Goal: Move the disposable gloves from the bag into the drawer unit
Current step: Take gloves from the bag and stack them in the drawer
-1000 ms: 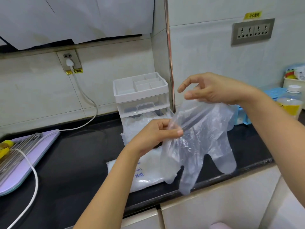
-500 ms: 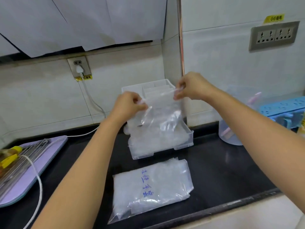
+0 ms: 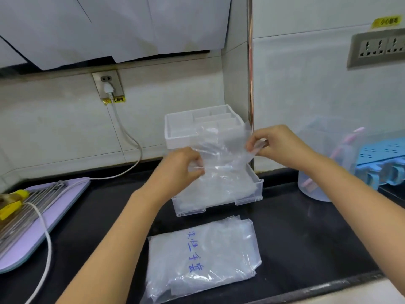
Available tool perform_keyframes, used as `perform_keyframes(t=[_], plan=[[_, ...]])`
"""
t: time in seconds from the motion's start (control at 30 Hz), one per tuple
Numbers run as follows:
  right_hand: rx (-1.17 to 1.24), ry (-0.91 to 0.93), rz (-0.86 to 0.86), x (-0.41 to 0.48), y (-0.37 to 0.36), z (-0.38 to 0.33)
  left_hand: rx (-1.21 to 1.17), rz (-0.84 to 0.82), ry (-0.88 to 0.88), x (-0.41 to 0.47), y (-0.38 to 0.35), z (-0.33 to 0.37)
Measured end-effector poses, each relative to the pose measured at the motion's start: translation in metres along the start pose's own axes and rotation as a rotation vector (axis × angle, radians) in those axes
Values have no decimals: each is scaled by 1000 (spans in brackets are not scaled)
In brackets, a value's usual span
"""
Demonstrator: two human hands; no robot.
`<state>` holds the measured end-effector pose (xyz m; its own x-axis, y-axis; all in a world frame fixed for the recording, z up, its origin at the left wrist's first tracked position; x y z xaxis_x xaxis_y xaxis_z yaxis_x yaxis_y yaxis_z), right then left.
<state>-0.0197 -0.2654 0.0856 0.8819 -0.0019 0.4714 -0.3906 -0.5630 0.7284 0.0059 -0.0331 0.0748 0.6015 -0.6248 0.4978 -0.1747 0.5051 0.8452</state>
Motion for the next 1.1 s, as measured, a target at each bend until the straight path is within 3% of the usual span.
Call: perform_keyframes(t=[0.17,0.27,0.47,0.53,0.67,0.73,0.8,0.9,1.0,1.1], plan=[[-237,3,-166,2,-28,6,63,-319,142,11,-43,-25],[-285,-50,-252,2,-32,5,91,-424,166,12,-54,-32],[65,-135,-118,6,-21,-26,152,-533,155,17,-57,-31],[38,-143,-221,11,-40,-37,158,-563,162,19,-59,-31],[-285,-222,-568,15,-95,-31,145,-636,191,22,-60,-28],[-323,-262,-638,14,-110,-24,79,-679,251,19,-57,-31],[-315,-269,-662,11,-112,-23,-103,-660,327,17,-54,-33],[-339,-256,-686,13,-110,-23,-372,-425,383,23,-50,-27],[-348,-263,-711,15,-114,-22,-257,-389,382,34,-61,-25],[-361,-257,-719,17,-118,-19,-130,-518,429,39,-82,-31]])
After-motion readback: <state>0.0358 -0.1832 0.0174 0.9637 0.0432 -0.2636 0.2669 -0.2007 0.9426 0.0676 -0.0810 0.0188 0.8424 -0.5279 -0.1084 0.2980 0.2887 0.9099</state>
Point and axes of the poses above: each hand's wrist, its own x-axis towards the middle knuckle, its own y-axis out of the back of the hand, z = x × y, the point moved 4 cm from there along x, towards the middle knuckle, and after that the axes turned 7 degrees about -y, right-handed, at the moved point
